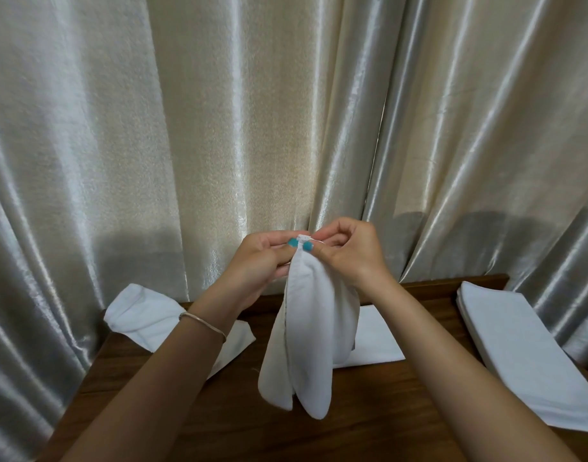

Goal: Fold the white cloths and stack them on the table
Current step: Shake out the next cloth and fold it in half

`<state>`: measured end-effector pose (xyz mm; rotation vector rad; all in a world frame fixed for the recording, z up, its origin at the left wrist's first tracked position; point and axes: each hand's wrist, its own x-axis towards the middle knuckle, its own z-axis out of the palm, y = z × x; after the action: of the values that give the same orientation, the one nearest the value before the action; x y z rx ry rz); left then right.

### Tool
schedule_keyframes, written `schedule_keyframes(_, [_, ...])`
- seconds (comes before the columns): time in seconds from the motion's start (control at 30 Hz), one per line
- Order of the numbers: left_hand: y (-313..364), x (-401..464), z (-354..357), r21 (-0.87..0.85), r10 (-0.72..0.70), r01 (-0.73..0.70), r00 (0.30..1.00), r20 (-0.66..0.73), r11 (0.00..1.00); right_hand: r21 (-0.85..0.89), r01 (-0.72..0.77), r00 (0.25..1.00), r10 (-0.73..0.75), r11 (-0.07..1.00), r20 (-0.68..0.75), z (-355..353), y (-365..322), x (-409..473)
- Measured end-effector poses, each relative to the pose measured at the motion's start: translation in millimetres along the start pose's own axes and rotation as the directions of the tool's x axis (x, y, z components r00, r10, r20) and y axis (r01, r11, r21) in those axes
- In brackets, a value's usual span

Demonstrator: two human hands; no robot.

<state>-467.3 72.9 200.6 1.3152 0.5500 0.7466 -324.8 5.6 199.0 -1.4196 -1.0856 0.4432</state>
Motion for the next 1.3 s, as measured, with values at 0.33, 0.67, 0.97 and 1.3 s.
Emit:
schedule_keyframes(0.33, [-9.3,3.7,2.7,0.132,0.085,-0.07,0.99,-0.112,0.989,-0.011,0.036,0.998,-0.037,0.999,-0.058,9.6,8.0,-2.5])
schedule_keyframes(0.67, [-3.8,17.9,-5.9,0.261,0.181,-0.122,0.959,-0.217,0.958,-0.119,-0.134,0.986,0.144,0.984,0.081,6.7,37.6,-11.1])
schedule_keyframes(0.97, [26.3,49.1,-43.3,0.3,0.302,-0.2,0.889,-0.344,0.933,-0.55,-0.186,0.818,0.438,0.814,0.372,-3.0,82.7,-34.1])
schedule_keyframes(1.3, [21.0,67.3,-78.2,0.343,0.28,-0.15,0.887,-0.368,0.927,-0.859,0.283,0.867,0.27,0.427,0.42,-33.7,101.6,-43.8])
